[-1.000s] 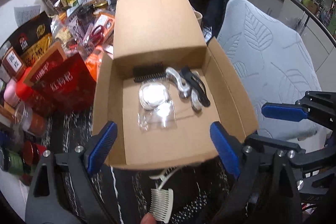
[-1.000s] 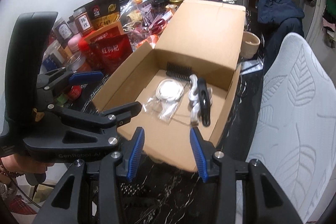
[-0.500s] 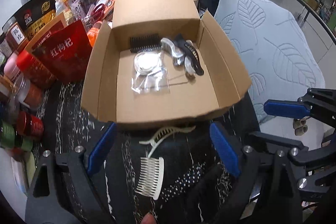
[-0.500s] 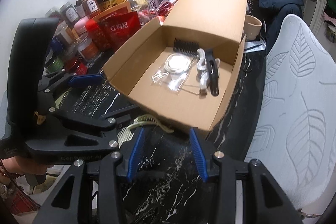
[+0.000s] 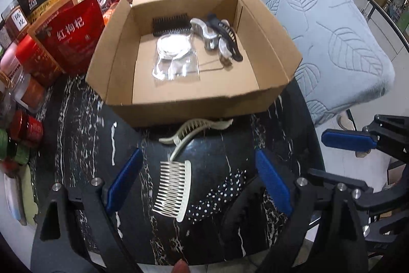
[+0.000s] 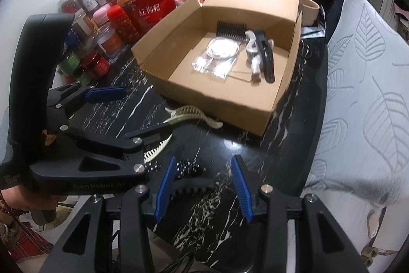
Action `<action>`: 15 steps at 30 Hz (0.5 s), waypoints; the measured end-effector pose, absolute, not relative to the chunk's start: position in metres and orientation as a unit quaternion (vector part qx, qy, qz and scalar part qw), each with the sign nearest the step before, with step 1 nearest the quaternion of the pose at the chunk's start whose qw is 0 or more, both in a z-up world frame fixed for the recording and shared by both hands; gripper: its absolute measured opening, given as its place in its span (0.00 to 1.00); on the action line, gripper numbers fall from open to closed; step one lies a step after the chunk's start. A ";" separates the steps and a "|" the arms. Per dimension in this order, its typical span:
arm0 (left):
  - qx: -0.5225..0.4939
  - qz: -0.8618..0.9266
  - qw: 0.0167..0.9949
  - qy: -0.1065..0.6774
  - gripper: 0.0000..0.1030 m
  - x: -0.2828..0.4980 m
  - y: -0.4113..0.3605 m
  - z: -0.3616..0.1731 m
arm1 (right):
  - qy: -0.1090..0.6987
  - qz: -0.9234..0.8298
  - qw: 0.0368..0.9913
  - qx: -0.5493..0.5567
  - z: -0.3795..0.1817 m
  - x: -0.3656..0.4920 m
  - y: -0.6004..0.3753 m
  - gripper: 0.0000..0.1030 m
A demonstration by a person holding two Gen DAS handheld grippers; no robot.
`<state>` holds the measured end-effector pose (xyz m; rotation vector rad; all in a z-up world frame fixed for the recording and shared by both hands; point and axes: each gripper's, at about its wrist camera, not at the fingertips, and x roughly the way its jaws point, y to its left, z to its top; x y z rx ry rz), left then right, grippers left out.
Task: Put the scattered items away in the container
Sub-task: 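Withdraw both tools from the box back toward the items on the table, then grasp the white comb with the left gripper while the right grips the black banana clip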
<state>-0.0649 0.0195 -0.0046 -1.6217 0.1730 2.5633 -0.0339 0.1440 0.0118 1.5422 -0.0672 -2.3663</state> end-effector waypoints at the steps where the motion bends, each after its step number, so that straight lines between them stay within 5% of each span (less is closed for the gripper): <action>1: -0.535 0.841 0.052 0.055 0.87 -0.063 0.018 -0.008 | -0.024 -0.826 0.157 0.541 0.009 -0.032 0.143 0.45; 15: -0.568 0.821 0.038 0.032 0.87 -0.047 -0.004 -0.050 | -0.042 -0.799 0.160 0.579 -0.034 -0.013 0.131 0.50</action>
